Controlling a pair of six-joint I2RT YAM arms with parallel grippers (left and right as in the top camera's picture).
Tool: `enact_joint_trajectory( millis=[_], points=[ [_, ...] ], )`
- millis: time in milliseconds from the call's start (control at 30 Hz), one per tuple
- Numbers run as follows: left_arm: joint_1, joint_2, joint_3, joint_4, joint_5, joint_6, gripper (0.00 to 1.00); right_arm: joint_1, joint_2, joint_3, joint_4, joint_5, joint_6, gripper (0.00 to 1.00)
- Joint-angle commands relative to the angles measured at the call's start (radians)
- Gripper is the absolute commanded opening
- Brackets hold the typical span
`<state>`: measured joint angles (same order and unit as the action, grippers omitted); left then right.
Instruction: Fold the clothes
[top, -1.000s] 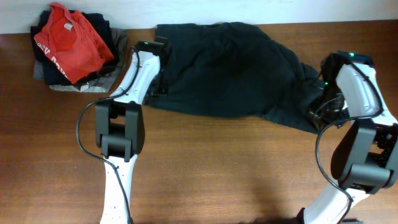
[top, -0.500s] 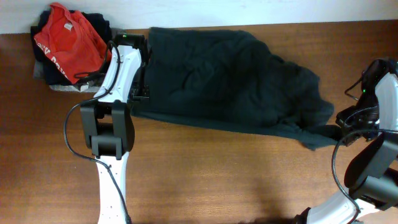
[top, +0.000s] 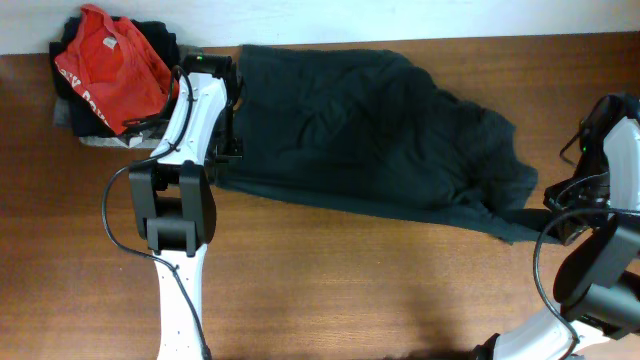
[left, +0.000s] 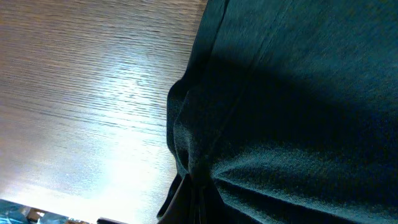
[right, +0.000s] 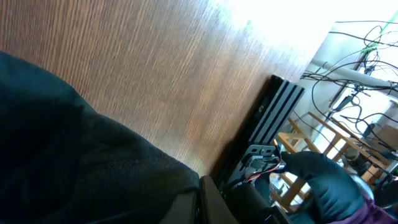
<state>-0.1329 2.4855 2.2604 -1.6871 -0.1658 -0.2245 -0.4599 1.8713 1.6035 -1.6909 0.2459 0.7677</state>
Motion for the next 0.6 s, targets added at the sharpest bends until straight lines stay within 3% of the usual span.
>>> enact_joint_trajectory(
  millis=[0, 433, 533, 567],
  points=[
    [0.016, -0.063, 0.018, -0.002, -0.014, 0.018, 0.01, -0.012, -0.095, 0.018, -0.008, 0.110, 0.053, 0.04],
    [-0.003, -0.225, -0.003, -0.002, -0.002, -0.014, 0.01, -0.012, -0.333, 0.005, -0.008, 0.054, -0.008, 0.04],
    [-0.013, -0.225, -0.033, -0.002, -0.008, -0.013, 0.03, -0.012, -0.345, 0.003, -0.008, 0.053, -0.058, 0.20],
    [-0.014, -0.225, -0.045, -0.002, -0.015, -0.014, 0.03, -0.012, -0.344, 0.001, -0.008, 0.053, -0.074, 0.20]
  ],
)
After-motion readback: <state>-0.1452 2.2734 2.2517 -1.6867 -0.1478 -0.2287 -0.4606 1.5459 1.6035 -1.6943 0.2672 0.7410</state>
